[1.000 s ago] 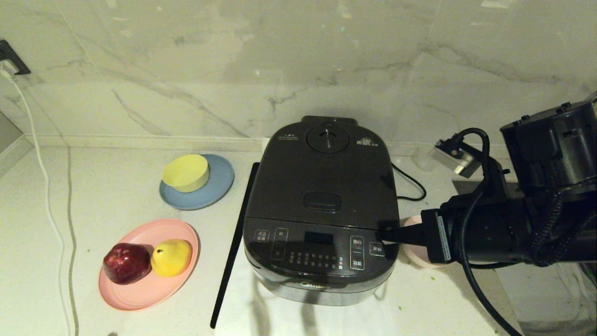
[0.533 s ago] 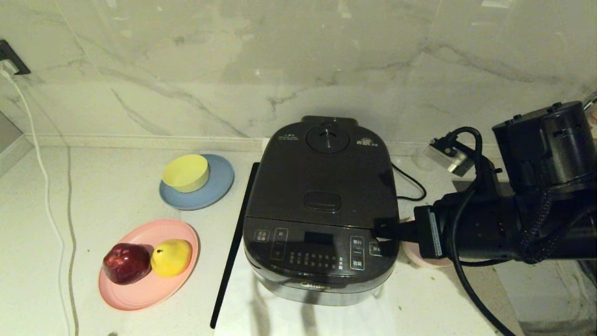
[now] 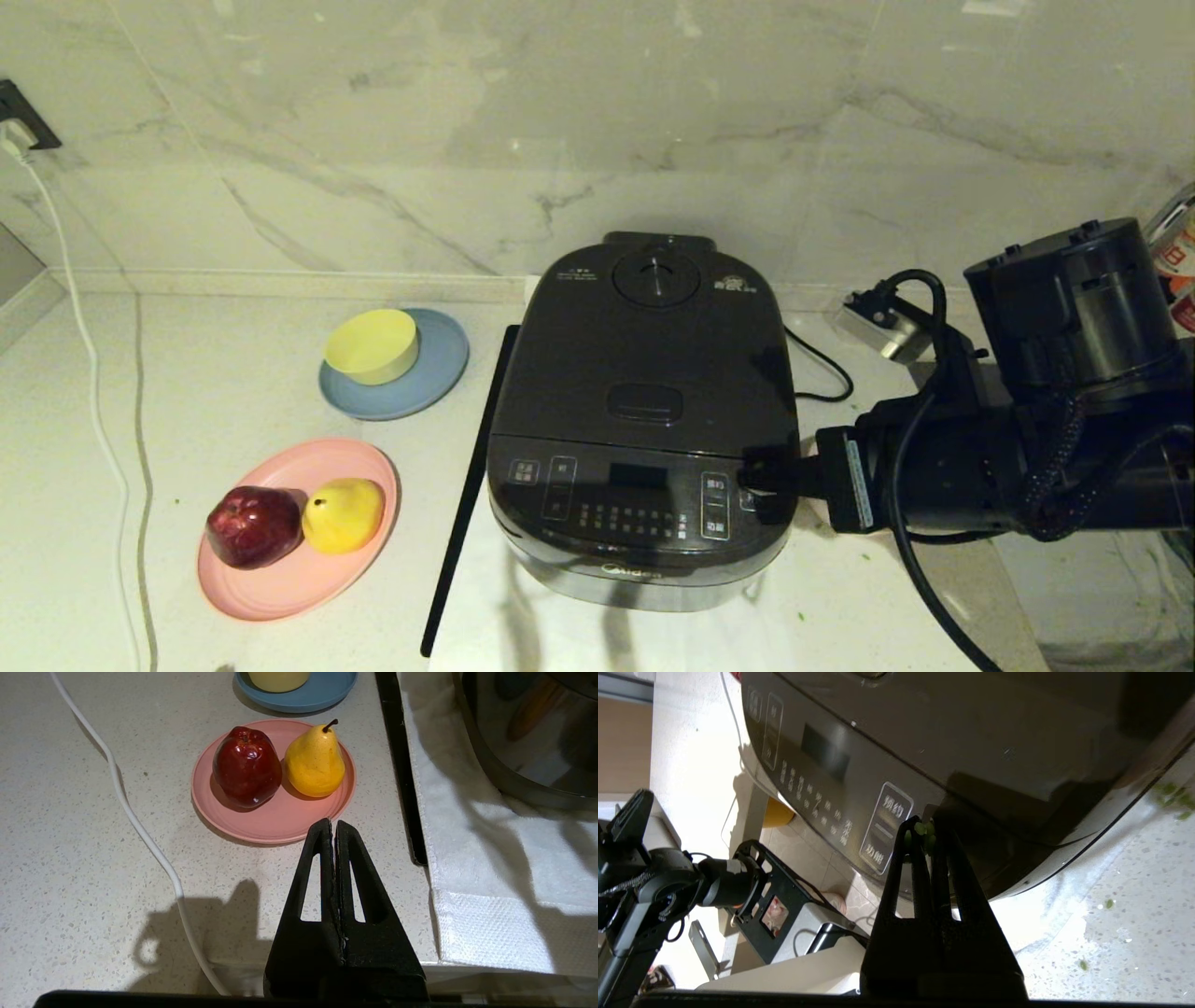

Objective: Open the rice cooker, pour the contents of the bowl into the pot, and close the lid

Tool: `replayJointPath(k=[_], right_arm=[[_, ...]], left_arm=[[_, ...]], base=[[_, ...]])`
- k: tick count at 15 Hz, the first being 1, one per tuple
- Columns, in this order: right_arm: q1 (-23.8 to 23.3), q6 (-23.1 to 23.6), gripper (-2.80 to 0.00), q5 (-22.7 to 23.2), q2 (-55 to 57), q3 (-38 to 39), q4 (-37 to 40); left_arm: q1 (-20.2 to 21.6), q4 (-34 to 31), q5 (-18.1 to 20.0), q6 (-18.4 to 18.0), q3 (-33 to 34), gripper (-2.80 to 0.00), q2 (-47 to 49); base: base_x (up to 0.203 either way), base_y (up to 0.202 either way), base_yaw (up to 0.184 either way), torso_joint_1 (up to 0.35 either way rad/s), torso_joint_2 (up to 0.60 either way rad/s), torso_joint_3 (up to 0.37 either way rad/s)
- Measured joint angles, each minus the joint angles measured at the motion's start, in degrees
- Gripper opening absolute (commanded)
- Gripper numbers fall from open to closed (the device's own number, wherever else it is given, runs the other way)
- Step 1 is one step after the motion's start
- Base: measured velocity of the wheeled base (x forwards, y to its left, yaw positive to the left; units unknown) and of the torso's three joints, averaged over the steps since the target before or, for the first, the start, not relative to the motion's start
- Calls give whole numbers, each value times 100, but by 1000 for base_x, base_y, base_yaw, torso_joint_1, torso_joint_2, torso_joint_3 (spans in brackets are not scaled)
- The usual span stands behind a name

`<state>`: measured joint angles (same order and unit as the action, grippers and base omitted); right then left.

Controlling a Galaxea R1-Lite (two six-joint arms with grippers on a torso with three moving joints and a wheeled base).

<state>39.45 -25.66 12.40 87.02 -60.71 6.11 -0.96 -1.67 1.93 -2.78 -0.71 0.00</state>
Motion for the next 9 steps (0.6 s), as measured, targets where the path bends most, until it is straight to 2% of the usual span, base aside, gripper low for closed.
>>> replayJointPath(k=[9], right_arm=[[129, -77, -280, -27, -28, 105, -13]], left_arm=[[0, 1, 0, -2, 0, -280, 0]], base=[[0, 0, 0, 0, 0, 0]])
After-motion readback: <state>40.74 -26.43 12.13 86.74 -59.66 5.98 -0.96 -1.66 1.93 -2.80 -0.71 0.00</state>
